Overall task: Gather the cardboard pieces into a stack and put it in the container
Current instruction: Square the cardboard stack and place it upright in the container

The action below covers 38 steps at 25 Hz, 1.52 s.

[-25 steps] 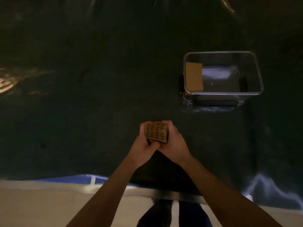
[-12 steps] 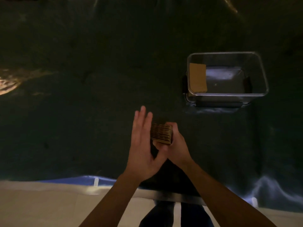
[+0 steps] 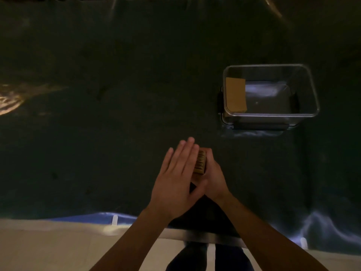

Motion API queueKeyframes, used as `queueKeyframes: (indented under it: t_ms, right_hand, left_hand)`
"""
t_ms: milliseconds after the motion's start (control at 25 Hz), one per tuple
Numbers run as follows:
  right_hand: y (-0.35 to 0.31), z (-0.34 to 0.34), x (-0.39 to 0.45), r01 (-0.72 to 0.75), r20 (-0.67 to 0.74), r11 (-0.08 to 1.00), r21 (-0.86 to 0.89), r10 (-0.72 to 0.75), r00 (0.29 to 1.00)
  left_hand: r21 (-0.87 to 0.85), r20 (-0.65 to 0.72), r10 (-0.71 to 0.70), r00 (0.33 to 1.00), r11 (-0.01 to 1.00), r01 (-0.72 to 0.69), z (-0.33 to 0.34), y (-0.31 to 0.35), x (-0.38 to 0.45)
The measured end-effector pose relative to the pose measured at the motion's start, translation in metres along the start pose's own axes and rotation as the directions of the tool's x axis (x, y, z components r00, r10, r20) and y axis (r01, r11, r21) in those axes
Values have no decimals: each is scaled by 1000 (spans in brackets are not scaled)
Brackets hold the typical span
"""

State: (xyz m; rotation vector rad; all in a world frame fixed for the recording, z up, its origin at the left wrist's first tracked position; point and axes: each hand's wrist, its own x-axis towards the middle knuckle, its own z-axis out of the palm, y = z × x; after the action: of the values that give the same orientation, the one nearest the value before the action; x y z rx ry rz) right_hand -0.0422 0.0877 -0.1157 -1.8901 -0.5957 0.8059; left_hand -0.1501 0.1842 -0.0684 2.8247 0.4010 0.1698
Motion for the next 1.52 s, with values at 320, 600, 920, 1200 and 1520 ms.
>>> queueKeyframes:
  t_ms: [320, 600, 920, 1200, 1520]
  right_hand:
    - [-4, -1, 0, -17, 9, 1000, 0, 17, 1000]
    - [-28, -17, 8, -136, 111, 983, 123, 122, 986]
    - [-81, -77, -15, -365, 259, 837, 408, 278, 925]
    - [-97, -110, -44, -293, 66, 706, 644, 330, 942]
    - [-84, -205, -43, -196, -59, 689, 698, 328, 943]
  left_hand:
    - [-32, 81, -31, 996, 999, 34, 5, -2, -2]
    - [-531, 38, -229, 973, 820, 214, -3, -7, 11]
    - [-827, 556, -327, 764, -124, 549, -30, 25, 46]
    - [-791, 563, -447, 696, -48, 609, -46, 116, 79]
    - [-826, 523, -415, 745, -32, 562, -33, 198, 139]
